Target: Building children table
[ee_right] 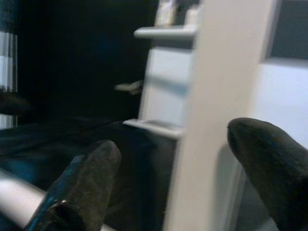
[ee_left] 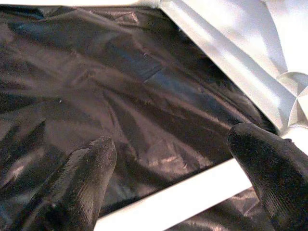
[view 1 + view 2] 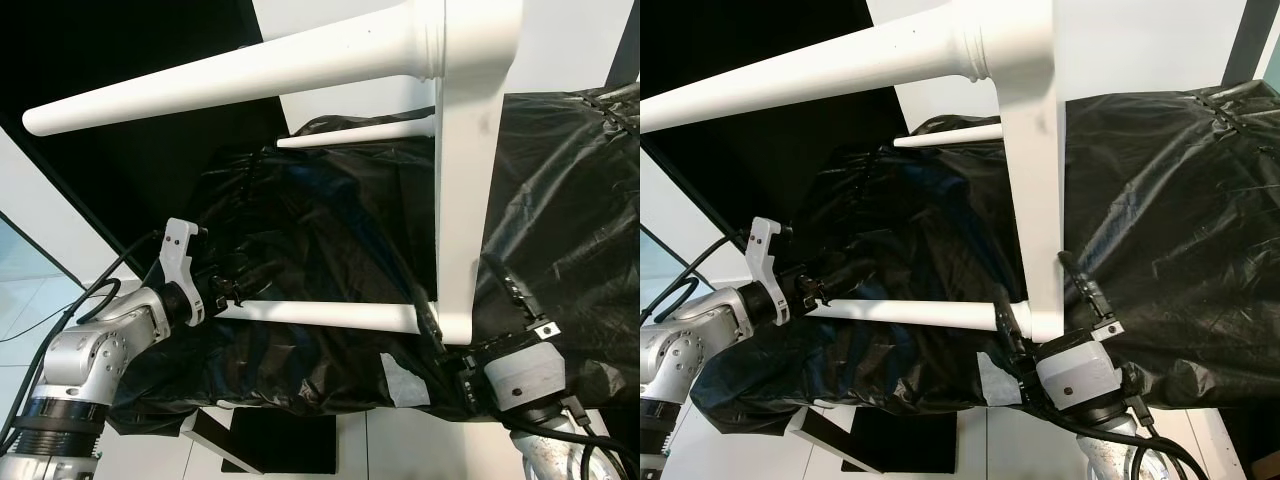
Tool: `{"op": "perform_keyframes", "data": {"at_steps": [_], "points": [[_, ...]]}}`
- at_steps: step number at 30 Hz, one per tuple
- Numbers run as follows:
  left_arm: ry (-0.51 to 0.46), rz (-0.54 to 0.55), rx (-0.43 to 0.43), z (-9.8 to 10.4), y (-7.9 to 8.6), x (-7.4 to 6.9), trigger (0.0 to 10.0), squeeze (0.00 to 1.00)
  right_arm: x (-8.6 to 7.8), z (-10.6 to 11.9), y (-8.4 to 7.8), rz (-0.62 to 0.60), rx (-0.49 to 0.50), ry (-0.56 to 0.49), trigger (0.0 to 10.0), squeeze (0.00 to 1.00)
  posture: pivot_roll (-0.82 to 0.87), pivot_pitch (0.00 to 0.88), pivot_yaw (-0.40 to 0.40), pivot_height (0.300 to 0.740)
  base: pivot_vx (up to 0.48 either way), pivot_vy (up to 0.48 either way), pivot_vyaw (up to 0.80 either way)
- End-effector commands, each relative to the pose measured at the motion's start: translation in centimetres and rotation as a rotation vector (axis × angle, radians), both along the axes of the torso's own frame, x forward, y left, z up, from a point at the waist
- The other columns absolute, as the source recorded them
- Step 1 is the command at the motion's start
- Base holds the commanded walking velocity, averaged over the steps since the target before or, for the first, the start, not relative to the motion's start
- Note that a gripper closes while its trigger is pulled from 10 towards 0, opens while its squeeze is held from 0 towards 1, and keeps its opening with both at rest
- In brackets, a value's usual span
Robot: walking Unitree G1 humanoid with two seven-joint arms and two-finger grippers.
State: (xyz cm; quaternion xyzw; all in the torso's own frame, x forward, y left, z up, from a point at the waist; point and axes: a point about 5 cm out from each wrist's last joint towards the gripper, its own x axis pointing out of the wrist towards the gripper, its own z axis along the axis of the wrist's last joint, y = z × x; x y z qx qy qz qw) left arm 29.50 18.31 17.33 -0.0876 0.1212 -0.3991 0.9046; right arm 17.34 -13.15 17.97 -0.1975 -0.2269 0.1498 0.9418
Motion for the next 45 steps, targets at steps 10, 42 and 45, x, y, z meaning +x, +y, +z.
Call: {"op": "perform_keyframes", "data": {"at_steps": [10,42,45], "points": [[-0.034,-0.134,-0.046,0.0,-0.4,-0.9,10.0,0.45,1.2,-1.0,1.7,0.279,-0.019,0.136,10.0,0.00,-0.10,0.000,0.114,0.740,0.000,0.000,0.00],[-0.150,0.104,0.064,-1.3,-3.6,1.9,10.0,0.00,8.8,-1.5,4.5,0.328,0.255,0.305,10.0,0.00,-0.04,0.000,0.032,0.740,0.000,0.000,0.00],[-0.158,0.168,0.070,-1.1,-3.3,2.6,10.0,0.00,9.3,-1.5,4.9,0.295,0.266,0.314,10.0,0.00,-0.02,0.000,0.021,0.740,0.000,0.000,0.00]]}}
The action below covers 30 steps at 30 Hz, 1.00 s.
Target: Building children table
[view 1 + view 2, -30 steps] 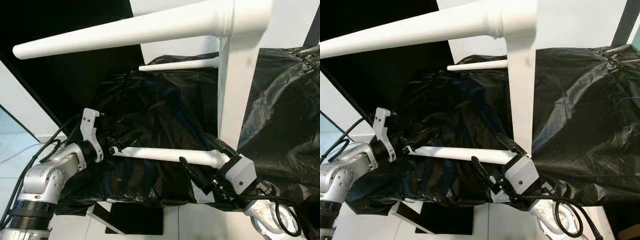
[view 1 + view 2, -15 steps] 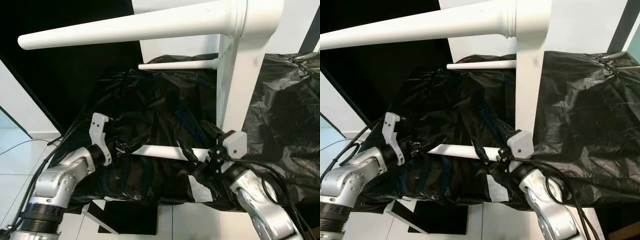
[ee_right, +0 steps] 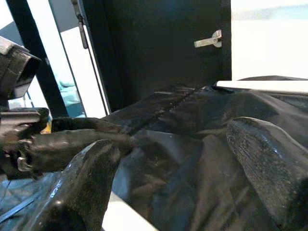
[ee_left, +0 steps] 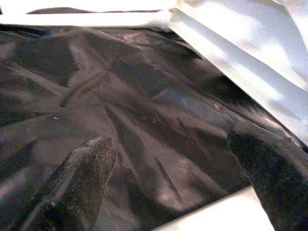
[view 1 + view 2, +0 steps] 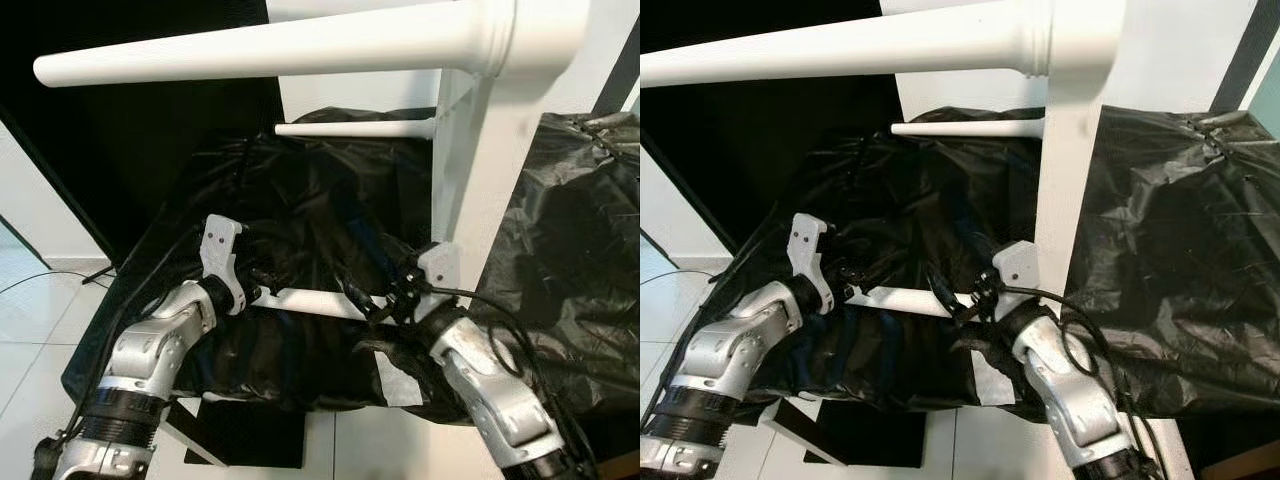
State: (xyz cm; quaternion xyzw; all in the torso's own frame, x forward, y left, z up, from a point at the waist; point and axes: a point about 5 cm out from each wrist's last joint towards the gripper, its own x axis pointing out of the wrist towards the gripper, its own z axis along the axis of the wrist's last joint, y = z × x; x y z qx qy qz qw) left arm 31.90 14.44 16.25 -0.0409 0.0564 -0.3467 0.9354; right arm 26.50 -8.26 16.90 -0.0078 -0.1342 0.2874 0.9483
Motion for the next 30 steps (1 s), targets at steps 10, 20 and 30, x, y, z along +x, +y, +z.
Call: {"op": "perform_keyframes", "data": {"at_steps": [10,20,30], "points": [[-0.041,0.151,0.042,0.3,1.1,2.0,10.0,0.00,1.6,-0.7,0.4,-0.117,0.011,0.074,10.0,0.00,-0.01,0.000,0.013,0.740,0.000,0.000,0.00],[-0.112,0.219,0.124,0.1,0.1,3.3,10.0,0.00,2.6,-1.0,-0.4,-0.210,-0.017,0.082,10.0,0.00,-0.02,0.000,0.027,0.740,0.000,0.000,0.00],[-0.142,0.210,0.160,0.0,0.1,3.4,10.0,0.00,1.9,-1.3,-1.6,-0.334,-0.008,0.105,10.0,0.00,-0.03,0.000,0.035,0.740,0.000,0.000,0.00]]}}
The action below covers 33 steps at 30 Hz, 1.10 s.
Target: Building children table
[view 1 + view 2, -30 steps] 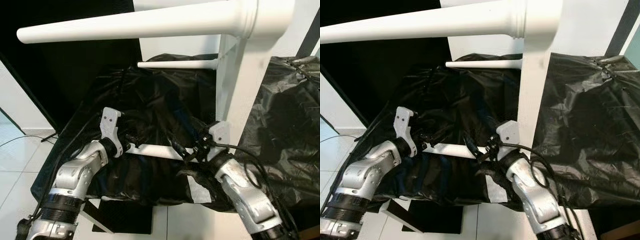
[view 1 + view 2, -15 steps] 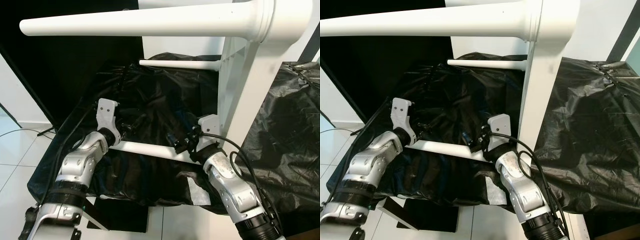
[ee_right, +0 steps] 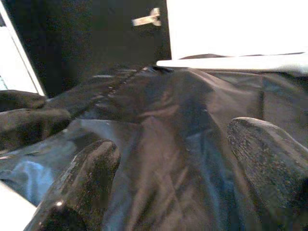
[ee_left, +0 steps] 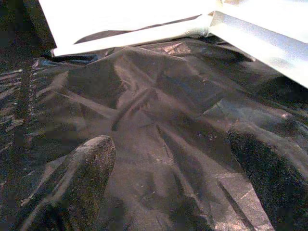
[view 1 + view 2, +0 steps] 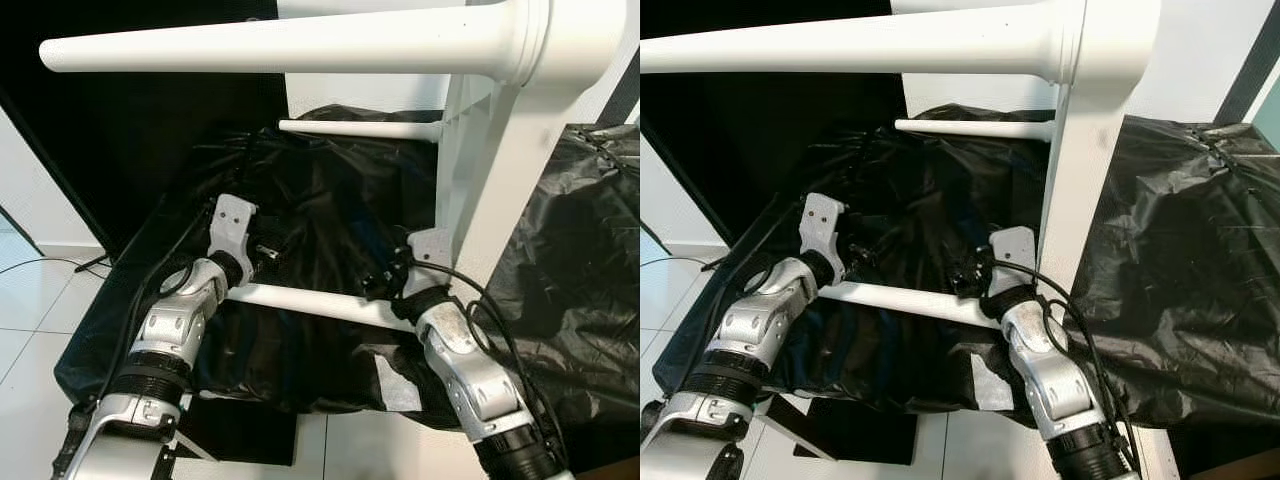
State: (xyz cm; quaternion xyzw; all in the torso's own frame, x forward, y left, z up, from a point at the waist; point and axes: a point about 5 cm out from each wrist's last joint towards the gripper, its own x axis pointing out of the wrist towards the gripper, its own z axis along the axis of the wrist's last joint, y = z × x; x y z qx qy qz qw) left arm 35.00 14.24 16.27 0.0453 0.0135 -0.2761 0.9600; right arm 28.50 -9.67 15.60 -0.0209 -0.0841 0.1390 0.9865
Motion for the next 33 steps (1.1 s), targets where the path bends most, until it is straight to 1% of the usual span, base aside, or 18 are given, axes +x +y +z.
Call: {"op": "perform_keyframes", "data": {"at_steps": [1,2,6,7,12,13,14,17,18,20,22,24,25,27,28,29,31,33], "points": [[-0.008,0.068,0.014,0.0,0.3,0.3,10.0,0.00,-0.1,0.0,-0.2,-0.025,0.006,0.008,10.0,0.00,-0.03,0.000,0.035,0.740,0.000,0.000,0.00],[-0.013,0.060,0.020,0.0,0.2,0.4,10.0,0.00,-0.5,-0.3,-0.3,-0.055,0.009,0.022,10.0,0.00,-0.04,0.000,0.040,0.740,0.000,0.000,0.00],[-0.017,0.058,0.022,0.0,0.1,0.5,10.0,0.00,-0.7,-0.4,-0.3,-0.066,0.011,0.027,10.0,0.00,-0.04,0.000,0.040,0.740,0.000,0.000,0.00],[-0.027,0.049,0.024,0.1,-0.1,0.7,10.0,0.00,-1.1,-0.4,-0.7,-0.099,0.014,0.031,10.0,0.00,-0.05,0.000,0.046,0.740,0.000,0.000,0.00],[-0.036,0.035,0.028,0.2,-0.3,0.8,10.0,0.00,-1.7,-0.3,-1.4,-0.149,0.008,0.033,10.0,0.00,-0.06,0.000,0.053,0.740,0.000,0.000,0.00],[-0.039,0.026,0.032,0.2,-0.4,0.8,10.0,0.00,-2.1,-0.4,-1.9,-0.178,0.005,0.042,10.0,0.00,-0.06,0.000,0.059,0.740,0.000,0.000,0.00],[-0.039,0.026,0.032,0.2,-0.4,0.8,10.0,0.00,-2.1,-0.4,-1.9,-0.178,0.005,0.042,10.0,0.00,-0.06,0.000,0.059,0.740,0.000,0.000,0.00],[-0.042,0.001,0.035,0.3,-0.7,1.0,10.0,0.00,-3.2,-0.6,-3.3,-0.253,-0.022,0.049,10.0,0.00,-0.07,0.000,0.068,0.740,0.000,0.000,0.00],[-0.042,0.001,0.035,0.3,-0.7,1.0,10.0,0.00,-3.2,-0.6,-3.3,-0.253,-0.022,0.049,10.0,0.00,-0.07,0.000,0.068,0.740,0.000,0.000,0.00],[-0.042,-0.010,0.039,0.3,-0.8,1.0,10.0,0.00,-3.6,-0.7,-4.0,-0.289,-0.035,0.048,10.0,0.00,-0.08,0.000,0.073,0.740,0.000,0.000,0.00],[-0.042,-0.010,0.039,0.3,-0.8,1.0,10.0,0.00,-3.6,-0.7,-4.0,-0.289,-0.035,0.048,10.0,0.00,-0.08,0.000,0.073,0.740,0.000,0.000,0.00],[-0.043,-0.016,0.042,0.3,-0.9,1.0,10.0,0.00,-4.0,-0.7,-5.0,-0.330,-0.051,0.046,10.0,0.00,-0.08,0.000,0.080,0.740,0.000,0.000,0.00],[-0.043,-0.016,0.042,0.3,-0.9,1.0,10.0,0.00,-4.0,-0.7,-5.0,-0.330,-0.051,0.046,10.0,0.00,-0.08,0.000,0.080,0.740,0.000,0.000,0.00],[-0.043,-0.019,0.043,0.3,-0.9,1.1,10.0,0.00,-4.4,-0.7,-5.8,-0.362,-0.067,0.048,10.0,0.00,-0.09,0.000,0.083,0.740,0.000,0.000,0.00],[-0.043,-0.019,0.043,0.3,-0.9,1.1,10.0,0.00,-4.4,-0.7,-5.8,-0.362,-0.067,0.048,10.0,0.00,-0.09,0.000,0.083,0.740,0.000,0.000,0.00],[-0.043,-0.020,0.045,0.2,-0.9,1.1,10.0,0.00,-4.6,-0.7,-6.3,-0.363,-0.090,0.049,10.0,0.00,-0.10,0.000,0.087,0.740,0.000,0.000,0.00],[-0.043,-0.024,0.045,0.2,-0.9,1.1,10.0,0.00,-4.8,-0.6,-6.8,-0.356,-0.107,0.049,10.0,0.00,-0.10,0.000,0.086,0.740,0.000,0.000,0.00],[-0.043,-0.024,0.045,0.2,-0.9,1.1,10.0,0.00,-4.8,-0.6,-6.8,-0.356,-0.107,0.049,10.0,0.00,-0.10,0.000,0.086,0.740,0.000,0.000,0.00]]}}
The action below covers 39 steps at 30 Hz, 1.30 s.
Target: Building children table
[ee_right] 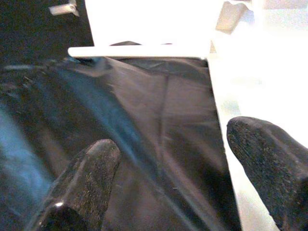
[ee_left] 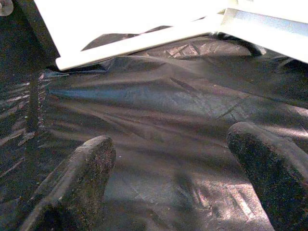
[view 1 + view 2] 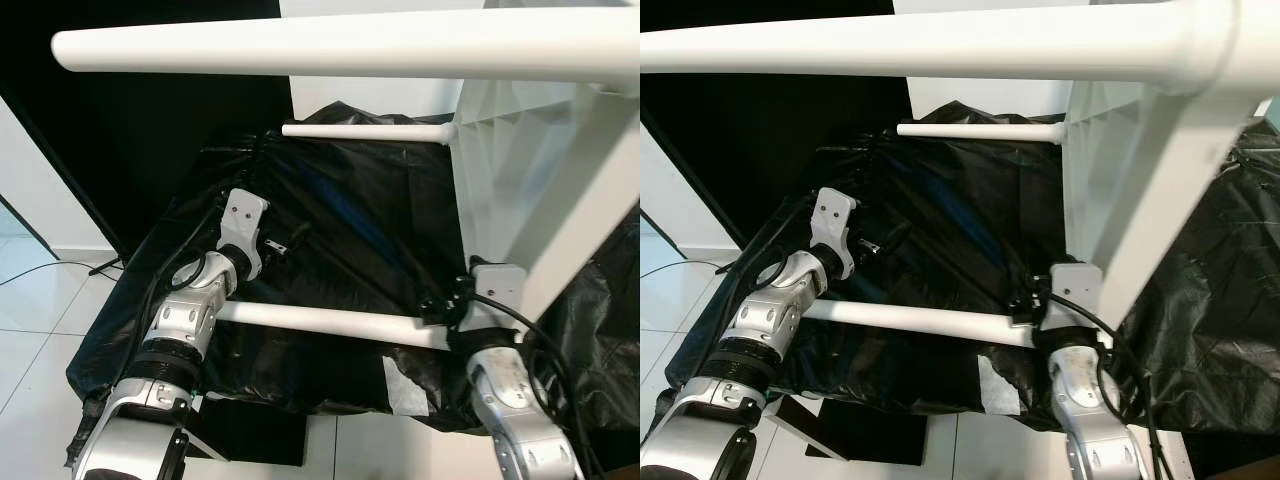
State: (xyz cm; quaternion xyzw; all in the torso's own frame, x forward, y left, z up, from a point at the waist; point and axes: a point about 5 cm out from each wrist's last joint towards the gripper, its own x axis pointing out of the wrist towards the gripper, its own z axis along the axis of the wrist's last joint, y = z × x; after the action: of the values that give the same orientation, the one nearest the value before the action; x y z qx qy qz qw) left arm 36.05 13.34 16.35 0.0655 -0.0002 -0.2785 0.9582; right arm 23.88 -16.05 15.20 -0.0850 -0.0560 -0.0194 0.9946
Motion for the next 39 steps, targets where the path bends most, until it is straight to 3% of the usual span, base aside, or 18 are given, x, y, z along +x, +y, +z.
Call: {"op": "perform_keyframes", "data": {"at_steps": [1,5,22,24,39], "points": [[-0.005,-0.019,0.015,0.1,-0.1,0.1,10.0,0.00,-0.2,-0.1,-0.9,-0.027,-0.017,0.018,10.0,0.00,-0.10,0.000,0.086,0.740,0.000,0.000,0.00],[-0.001,-0.024,0.013,-0.1,-0.4,0.2,10.0,0.00,0.2,0.9,-1.7,0.006,-0.064,0.004,10.0,0.00,-0.10,0.000,0.080,0.740,0.000,0.000,0.00],[-0.003,-0.025,0.004,-0.5,-0.4,0.0,10.0,0.00,1.4,2.6,-1.6,0.105,-0.113,-0.039,10.0,0.00,-0.10,0.000,0.058,0.740,0.000,0.000,0.00],[0.000,-0.048,-0.007,-0.8,-0.2,-0.5,10.0,0.00,2.2,3.2,-0.6,0.126,-0.067,-0.079,10.0,0.00,-0.09,0.000,0.051,0.740,0.000,0.000,0.00],[0.062,-0.012,-0.064,-2.0,0.9,-2.1,10.0,0.00,2.8,2.7,2.3,0.166,0.039,-0.101,10.0,0.00,-0.06,0.000,0.048,0.740,0.000,0.000,0.00]]}}
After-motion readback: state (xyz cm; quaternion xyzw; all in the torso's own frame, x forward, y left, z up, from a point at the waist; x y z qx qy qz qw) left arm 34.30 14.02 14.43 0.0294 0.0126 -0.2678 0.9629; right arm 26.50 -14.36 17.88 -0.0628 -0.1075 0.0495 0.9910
